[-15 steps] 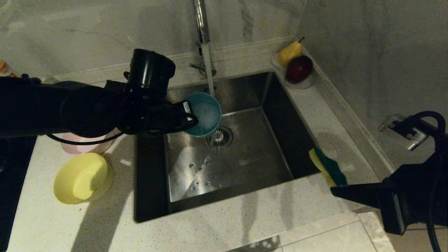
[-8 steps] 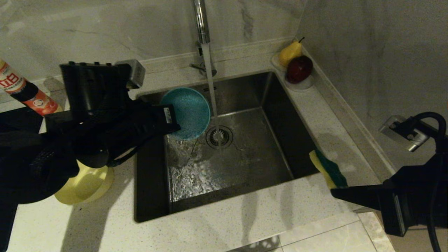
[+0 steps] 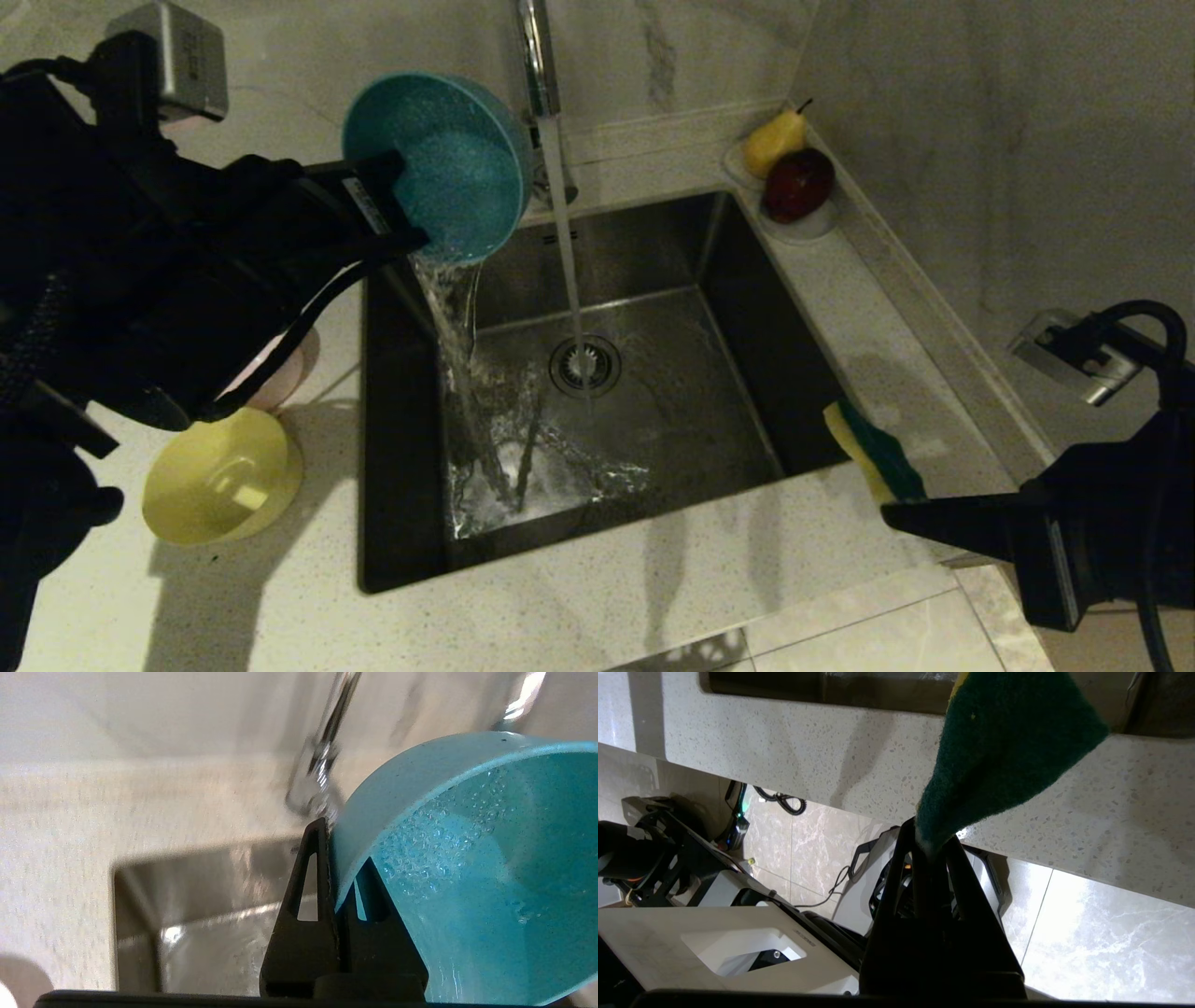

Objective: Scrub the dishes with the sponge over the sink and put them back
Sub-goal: Wash the bowl

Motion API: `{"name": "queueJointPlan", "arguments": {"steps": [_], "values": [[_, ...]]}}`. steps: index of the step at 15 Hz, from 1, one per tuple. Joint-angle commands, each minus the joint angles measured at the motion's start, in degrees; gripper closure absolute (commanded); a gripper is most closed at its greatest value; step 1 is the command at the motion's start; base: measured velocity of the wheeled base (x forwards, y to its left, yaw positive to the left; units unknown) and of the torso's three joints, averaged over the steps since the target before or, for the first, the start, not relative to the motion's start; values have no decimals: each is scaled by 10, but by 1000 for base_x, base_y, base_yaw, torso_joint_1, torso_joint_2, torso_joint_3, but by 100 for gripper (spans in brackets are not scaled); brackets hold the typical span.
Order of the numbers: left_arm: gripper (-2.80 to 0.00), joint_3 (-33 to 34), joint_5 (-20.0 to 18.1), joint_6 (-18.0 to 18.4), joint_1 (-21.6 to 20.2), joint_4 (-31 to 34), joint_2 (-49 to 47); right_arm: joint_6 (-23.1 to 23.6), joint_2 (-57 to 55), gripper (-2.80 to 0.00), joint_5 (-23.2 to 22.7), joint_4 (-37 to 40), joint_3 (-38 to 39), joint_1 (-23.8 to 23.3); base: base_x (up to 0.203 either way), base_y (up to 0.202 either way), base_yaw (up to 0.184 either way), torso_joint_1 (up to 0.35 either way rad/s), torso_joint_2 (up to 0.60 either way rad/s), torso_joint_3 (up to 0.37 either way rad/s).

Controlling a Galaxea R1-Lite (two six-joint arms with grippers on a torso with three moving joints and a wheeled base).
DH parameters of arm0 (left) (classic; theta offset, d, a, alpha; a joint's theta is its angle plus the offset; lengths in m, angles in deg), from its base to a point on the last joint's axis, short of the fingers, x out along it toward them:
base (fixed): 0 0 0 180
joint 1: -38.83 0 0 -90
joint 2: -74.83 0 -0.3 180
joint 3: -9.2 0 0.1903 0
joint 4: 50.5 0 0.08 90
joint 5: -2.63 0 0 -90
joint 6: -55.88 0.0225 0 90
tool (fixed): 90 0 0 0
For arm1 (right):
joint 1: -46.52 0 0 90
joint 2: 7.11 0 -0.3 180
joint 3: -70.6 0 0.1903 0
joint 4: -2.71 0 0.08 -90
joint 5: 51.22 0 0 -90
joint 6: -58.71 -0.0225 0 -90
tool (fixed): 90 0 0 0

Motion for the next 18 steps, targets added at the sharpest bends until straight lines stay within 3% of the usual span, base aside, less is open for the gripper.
{"name": "queueJointPlan", "arguments": {"steps": [1, 5, 9, 14, 15, 18], "values": [[0, 10, -16, 10, 0, -7, 48, -1, -6, 0, -3, 0, -1, 1, 0, 0, 0, 0, 0, 0], [0, 38, -46, 29, 0, -10, 94, -13, -7, 0, -16, 0, -1, 2, 0, 0, 0, 0, 0, 0], [0, 49, -47, 38, 0, -49, 115, -15, -3, 0, -16, 1, 1, 1, 0, 0, 0, 0, 0, 0], [0, 50, -47, 70, 1, -37, 123, -16, -2, 0, -24, 1, 0, 5, 0, 0, 0, 0, 0, 0], [0, 49, -47, 75, 1, -1, 121, -16, -2, 0, -33, 3, -4, 7, 0, 0, 0, 0, 0, 0], [0, 14, -47, 58, 2, 220, 126, -26, -1, 0, -53, 9, -23, 26, 0, 0, 0, 0, 0, 0]]}}
